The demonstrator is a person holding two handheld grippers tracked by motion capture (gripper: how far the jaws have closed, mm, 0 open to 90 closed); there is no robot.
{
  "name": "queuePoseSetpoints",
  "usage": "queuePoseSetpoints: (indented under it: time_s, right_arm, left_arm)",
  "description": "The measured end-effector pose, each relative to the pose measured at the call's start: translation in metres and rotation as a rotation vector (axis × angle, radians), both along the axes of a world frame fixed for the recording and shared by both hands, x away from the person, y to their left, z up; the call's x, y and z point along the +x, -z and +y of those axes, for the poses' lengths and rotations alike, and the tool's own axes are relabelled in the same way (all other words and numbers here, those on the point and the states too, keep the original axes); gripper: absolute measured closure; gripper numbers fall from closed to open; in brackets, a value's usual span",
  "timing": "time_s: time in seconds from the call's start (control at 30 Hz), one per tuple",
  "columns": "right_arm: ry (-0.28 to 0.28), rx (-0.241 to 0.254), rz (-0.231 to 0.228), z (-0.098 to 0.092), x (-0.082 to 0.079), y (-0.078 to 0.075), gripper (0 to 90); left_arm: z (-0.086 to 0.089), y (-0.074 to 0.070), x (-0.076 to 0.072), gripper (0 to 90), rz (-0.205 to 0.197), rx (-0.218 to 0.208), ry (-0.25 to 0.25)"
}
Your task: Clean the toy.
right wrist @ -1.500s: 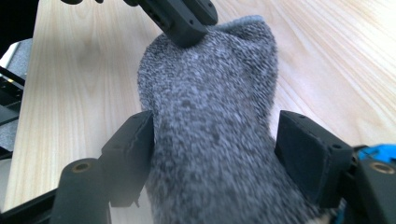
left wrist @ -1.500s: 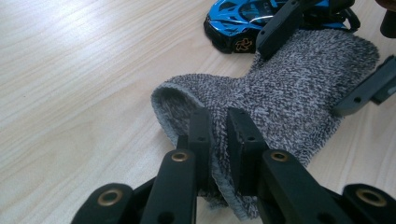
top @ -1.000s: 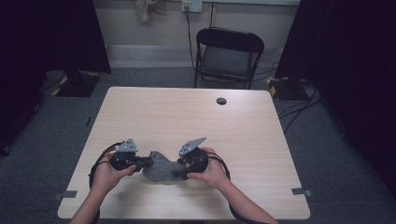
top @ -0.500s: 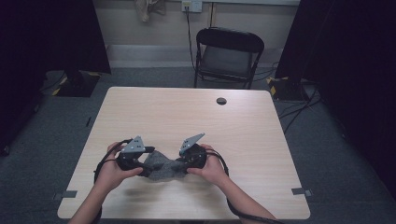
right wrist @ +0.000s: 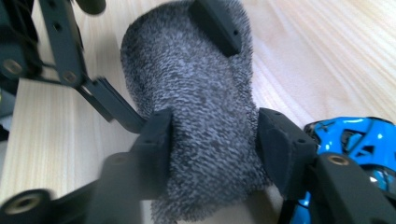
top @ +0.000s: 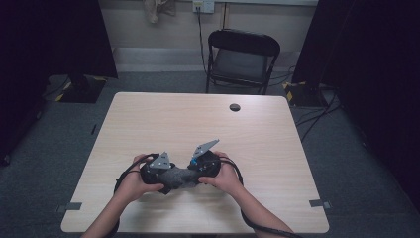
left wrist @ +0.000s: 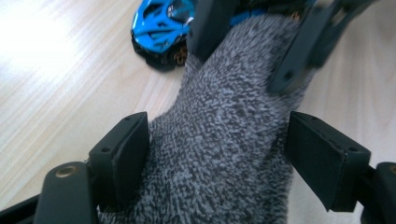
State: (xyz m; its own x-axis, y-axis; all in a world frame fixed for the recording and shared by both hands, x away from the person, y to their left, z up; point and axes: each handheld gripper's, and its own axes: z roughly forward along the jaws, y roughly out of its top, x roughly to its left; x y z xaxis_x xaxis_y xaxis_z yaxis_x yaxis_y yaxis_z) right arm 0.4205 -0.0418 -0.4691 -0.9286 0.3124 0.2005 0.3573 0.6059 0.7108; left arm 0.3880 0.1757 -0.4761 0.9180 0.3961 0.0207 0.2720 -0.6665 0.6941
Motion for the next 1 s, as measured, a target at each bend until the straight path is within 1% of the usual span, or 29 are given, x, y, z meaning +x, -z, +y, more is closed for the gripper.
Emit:
queuePoseSetpoints:
  time_s: [0.1,0.13,0.17,0.2,0.27,0.33,0.37,0.4,0.43,0.47,0.53,0.57,0.6,0.63,0.67,0.7,0.77,0.8,0.83,0.9,0.97,1.0]
  right_arm:
    - [0.033,0.019,0.007,-0.006,0.001,-0.002,35.9]
    - [0.038,0.023,0.005,-0.008,0.001,-0.003,34.5]
    - [0.043,0.021,0.007,-0.009,0.002,-0.005,34.0]
    - [0.045,0.020,-0.002,-0.011,0.002,-0.007,33.0]
    - [0.049,0.015,-0.013,-0.013,0.003,-0.010,32.1]
    - [0.060,0.009,-0.024,-0.016,0.003,-0.012,30.8]
    - [0.063,0.010,-0.028,-0.017,0.004,-0.014,30.7]
    - [0.072,0.012,-0.029,-0.019,0.004,-0.015,29.9]
    - [0.083,0.012,-0.033,-0.020,0.004,-0.015,28.5]
    - [0.093,0.012,-0.039,-0.022,0.005,-0.016,27.8]
    - [0.128,0.015,-0.044,-0.028,0.007,-0.016,26.8]
    - [0.145,0.014,-0.047,-0.030,0.008,-0.016,26.6]
    - [0.167,0.011,-0.054,-0.034,0.010,-0.016,26.8]
    - [0.194,0.010,-0.057,-0.037,0.011,-0.016,25.8]
    - [0.214,0.009,-0.058,-0.040,0.012,-0.015,24.4]
    - [0.228,0.004,-0.068,-0.043,0.013,-0.015,24.6]
    - [0.257,-0.008,-0.088,-0.048,0.014,-0.014,22.7]
    - [0.267,-0.009,-0.085,-0.049,0.015,-0.013,21.8]
    - [0.278,-0.020,-0.079,-0.050,0.015,-0.012,19.8]
    - [0.296,-0.047,-0.087,-0.050,0.014,-0.006,18.2]
    - [0.298,-0.068,-0.074,-0.048,0.014,-0.001,17.1]
    - [0.294,-0.079,-0.076,-0.048,0.013,0.003,17.0]
  left_arm:
    - [-0.003,0.006,0.000,21.0,-0.017,0.058,0.033]
    - [-0.003,0.007,0.000,21.0,-0.024,0.072,0.037]
    - [-0.004,0.009,0.001,21.0,-0.027,0.076,0.038]
    - [-0.005,0.010,0.001,21.0,-0.030,0.078,0.038]
    - [-0.006,0.009,0.001,20.7,-0.020,0.080,0.025]
    - [-0.007,0.009,0.001,22.7,-0.011,0.074,0.014]
    - [-0.006,0.009,0.001,25.7,-0.003,0.069,0.001]
    - [-0.005,0.009,0.001,30.2,-0.006,0.056,-0.007]
    - [-0.004,0.008,0.001,37.2,-0.011,0.061,-0.007]
    - [-0.003,0.008,0.001,43.3,-0.011,0.061,-0.018]
    - [-0.002,0.007,0.001,52.2,-0.019,0.064,-0.036]
    - [-0.002,0.007,0.001,55.9,-0.015,0.057,-0.052]
    - [-0.001,0.006,0.001,58.0,-0.004,0.051,-0.069]
    - [0.000,0.005,0.001,61.9,0.016,0.034,-0.099]
    - [0.003,0.004,0.002,64.3,0.045,0.017,-0.124]
    - [0.005,0.003,0.002,65.9,0.054,0.002,-0.139]
    - [0.010,0.002,0.003,66.9,0.059,-0.014,-0.179]
    - [0.012,0.001,0.003,66.9,0.050,-0.016,-0.197]
    - [0.015,0.000,0.003,66.9,0.042,-0.017,-0.215]
    - [0.021,-0.002,0.004,66.9,0.031,-0.028,-0.252]
    - [0.025,-0.002,0.005,66.8,0.037,-0.039,-0.278]
    - [0.026,-0.001,0.005,66.7,0.040,-0.043,-0.288]
